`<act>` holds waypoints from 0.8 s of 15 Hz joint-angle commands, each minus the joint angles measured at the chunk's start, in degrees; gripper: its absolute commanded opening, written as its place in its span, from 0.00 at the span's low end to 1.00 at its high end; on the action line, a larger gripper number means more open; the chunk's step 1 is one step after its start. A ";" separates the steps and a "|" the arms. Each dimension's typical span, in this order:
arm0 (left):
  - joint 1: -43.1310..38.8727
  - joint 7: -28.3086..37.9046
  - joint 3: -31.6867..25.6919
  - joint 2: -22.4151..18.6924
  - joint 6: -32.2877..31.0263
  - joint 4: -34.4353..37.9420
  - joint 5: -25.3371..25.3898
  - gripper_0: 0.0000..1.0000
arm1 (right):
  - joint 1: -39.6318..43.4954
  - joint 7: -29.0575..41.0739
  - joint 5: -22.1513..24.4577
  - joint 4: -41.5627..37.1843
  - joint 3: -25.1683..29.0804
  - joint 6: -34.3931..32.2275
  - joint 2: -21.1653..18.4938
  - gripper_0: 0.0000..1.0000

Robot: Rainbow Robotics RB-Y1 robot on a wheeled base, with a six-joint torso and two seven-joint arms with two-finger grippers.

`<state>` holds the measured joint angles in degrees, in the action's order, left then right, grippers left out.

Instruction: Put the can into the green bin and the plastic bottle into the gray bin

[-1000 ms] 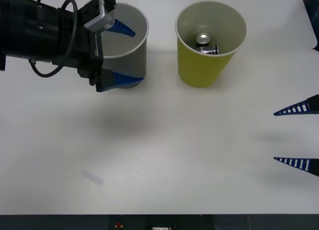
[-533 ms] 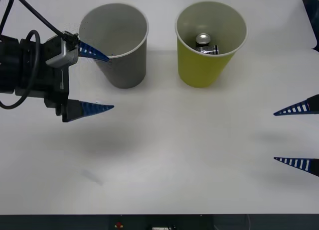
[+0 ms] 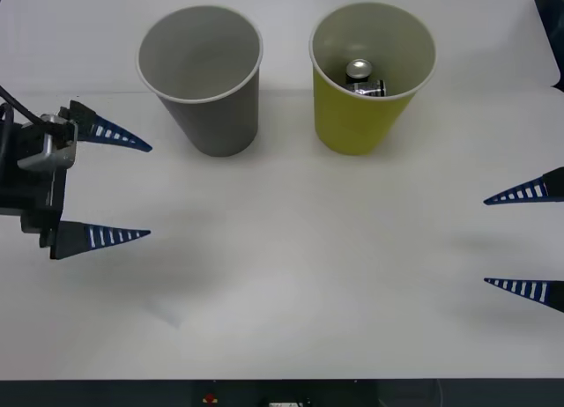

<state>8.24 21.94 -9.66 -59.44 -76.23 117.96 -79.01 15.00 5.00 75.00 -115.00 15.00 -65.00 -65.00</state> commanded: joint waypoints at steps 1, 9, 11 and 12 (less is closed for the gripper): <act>-1.74 -5.59 -0.01 -2.62 0.03 -4.49 4.92 1.00 | 0.00 0.00 0.00 0.00 0.00 0.00 0.00 1.00; -6.31 -10.07 -0.62 -6.75 0.47 -7.65 9.49 1.00 | 0.00 0.00 0.00 0.00 0.00 0.00 0.00 1.00; -7.45 -10.33 -1.50 -6.75 0.47 -7.48 9.49 1.00 | 0.00 0.00 0.00 0.00 0.00 0.00 0.00 1.00; -7.80 -10.42 -1.59 -6.83 0.47 -7.48 9.49 1.00 | 0.00 0.00 0.00 0.00 0.00 0.00 0.00 1.00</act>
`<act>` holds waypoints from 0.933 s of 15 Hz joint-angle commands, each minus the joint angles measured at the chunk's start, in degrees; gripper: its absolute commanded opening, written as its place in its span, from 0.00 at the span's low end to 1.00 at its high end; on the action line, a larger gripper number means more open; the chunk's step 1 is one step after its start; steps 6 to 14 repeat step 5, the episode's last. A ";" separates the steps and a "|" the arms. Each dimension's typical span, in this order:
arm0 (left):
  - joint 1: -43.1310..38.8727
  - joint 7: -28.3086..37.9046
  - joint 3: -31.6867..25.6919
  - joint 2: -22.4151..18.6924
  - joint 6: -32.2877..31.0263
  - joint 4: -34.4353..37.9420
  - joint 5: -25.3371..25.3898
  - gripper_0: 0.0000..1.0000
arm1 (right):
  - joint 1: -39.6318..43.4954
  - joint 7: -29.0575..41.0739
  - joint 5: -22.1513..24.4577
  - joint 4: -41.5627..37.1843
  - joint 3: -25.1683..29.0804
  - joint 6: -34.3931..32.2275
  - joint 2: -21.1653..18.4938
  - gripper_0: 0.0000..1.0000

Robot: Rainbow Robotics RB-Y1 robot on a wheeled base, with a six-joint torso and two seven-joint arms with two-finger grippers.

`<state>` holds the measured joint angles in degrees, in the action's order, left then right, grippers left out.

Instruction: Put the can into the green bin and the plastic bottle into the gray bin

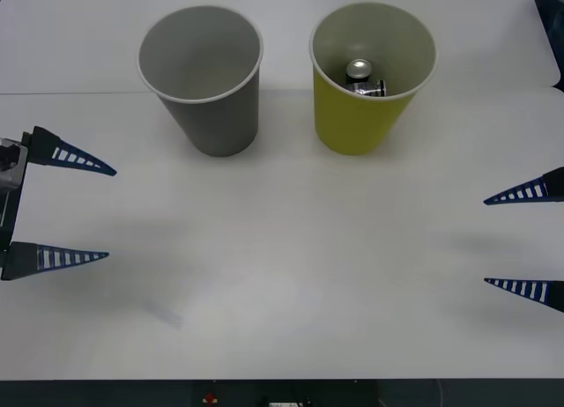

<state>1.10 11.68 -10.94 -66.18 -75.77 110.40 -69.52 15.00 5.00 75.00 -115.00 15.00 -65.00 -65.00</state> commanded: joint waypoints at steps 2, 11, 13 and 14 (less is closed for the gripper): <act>-1.27 0.27 -0.58 -0.27 0.01 0.08 0.00 1.00 | 0.00 0.00 0.00 0.00 0.00 0.00 0.00 1.00; -1.27 0.27 -0.58 -0.27 0.01 0.08 0.00 1.00 | 0.00 0.00 0.00 0.00 0.00 0.00 0.00 1.00; -1.27 0.27 -0.58 -0.27 0.01 0.08 0.00 1.00 | 0.00 0.00 0.00 0.00 0.00 0.00 0.00 1.00; -1.27 0.27 -0.58 -0.27 0.01 0.08 0.00 1.00 | 0.00 0.00 0.00 0.00 0.00 0.00 0.00 1.00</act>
